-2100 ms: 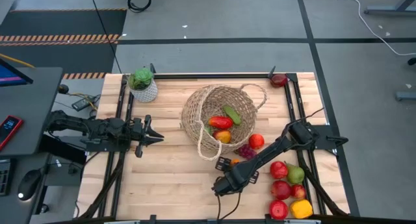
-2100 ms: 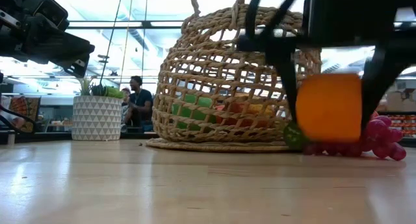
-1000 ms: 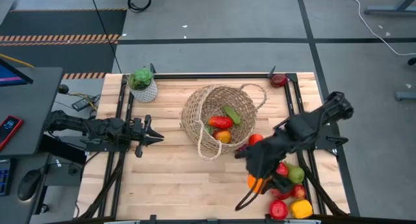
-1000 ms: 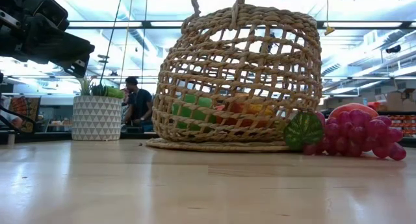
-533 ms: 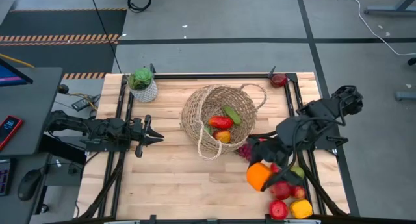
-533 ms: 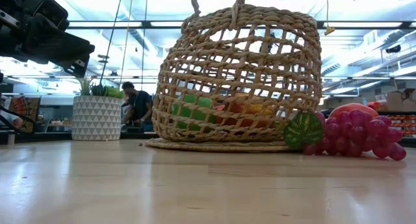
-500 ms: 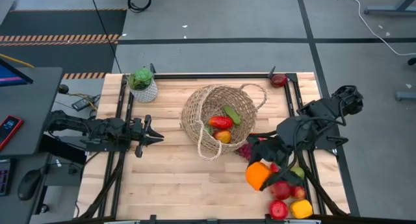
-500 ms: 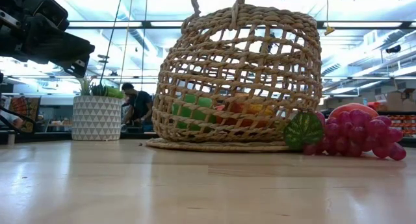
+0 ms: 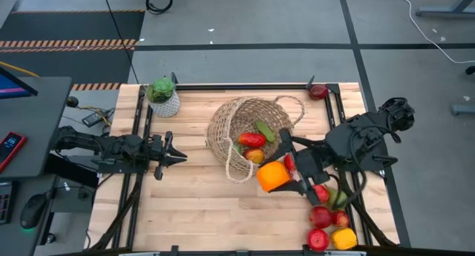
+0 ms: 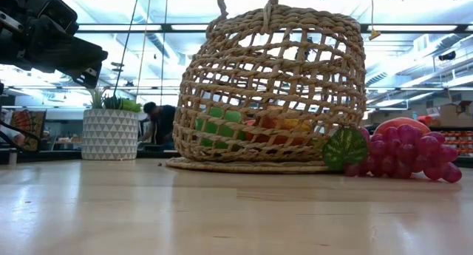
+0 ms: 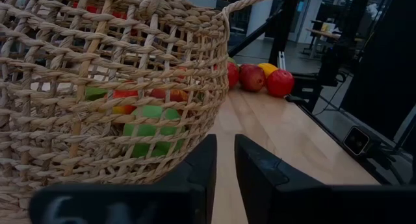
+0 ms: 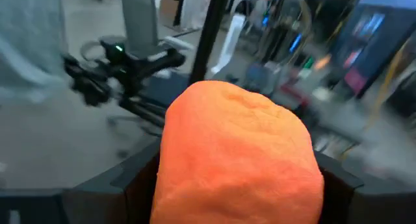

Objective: Build produce basket
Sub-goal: Put the orange into the woven basket

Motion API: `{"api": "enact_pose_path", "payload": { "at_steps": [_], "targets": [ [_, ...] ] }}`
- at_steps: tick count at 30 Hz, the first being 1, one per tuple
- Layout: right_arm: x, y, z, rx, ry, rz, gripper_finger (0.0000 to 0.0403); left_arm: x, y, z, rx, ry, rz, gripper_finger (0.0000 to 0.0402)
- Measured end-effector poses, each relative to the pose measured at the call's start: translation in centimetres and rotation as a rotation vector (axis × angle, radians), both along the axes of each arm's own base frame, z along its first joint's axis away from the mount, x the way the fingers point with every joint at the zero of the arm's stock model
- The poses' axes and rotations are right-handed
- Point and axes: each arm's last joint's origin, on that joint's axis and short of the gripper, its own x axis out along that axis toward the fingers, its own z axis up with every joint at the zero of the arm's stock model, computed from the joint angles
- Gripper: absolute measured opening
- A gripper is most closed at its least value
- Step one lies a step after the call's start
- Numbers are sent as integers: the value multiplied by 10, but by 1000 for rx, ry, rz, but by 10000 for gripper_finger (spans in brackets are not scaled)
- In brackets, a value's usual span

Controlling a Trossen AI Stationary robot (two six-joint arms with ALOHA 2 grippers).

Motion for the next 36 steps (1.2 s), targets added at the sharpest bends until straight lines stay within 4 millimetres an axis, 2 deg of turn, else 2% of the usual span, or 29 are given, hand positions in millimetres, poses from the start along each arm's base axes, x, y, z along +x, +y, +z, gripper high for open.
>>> {"api": "enact_pose_path", "payload": {
  "at_steps": [9, 18, 30, 33, 36],
  "targets": [
    [2, -7, 2, -550, -144, -136, 280, 0, 0, 0, 0, 0, 0, 60],
    [7, -10, -2, -868, -123, -257, 280, 0, 0, 0, 0, 0, 0, 59],
    [17, -6, -10, -890, -96, -272, 280, 0, 0, 0, 0, 2, 0, 63],
    [20, -8, -9, -767, -94, -345, 280, 0, 0, 0, 0, 0, 0, 63],
    [25, -18, -6, -532, -86, -446, 280, 0, 0, 0, 0, 0, 0, 60]
  ]
}}
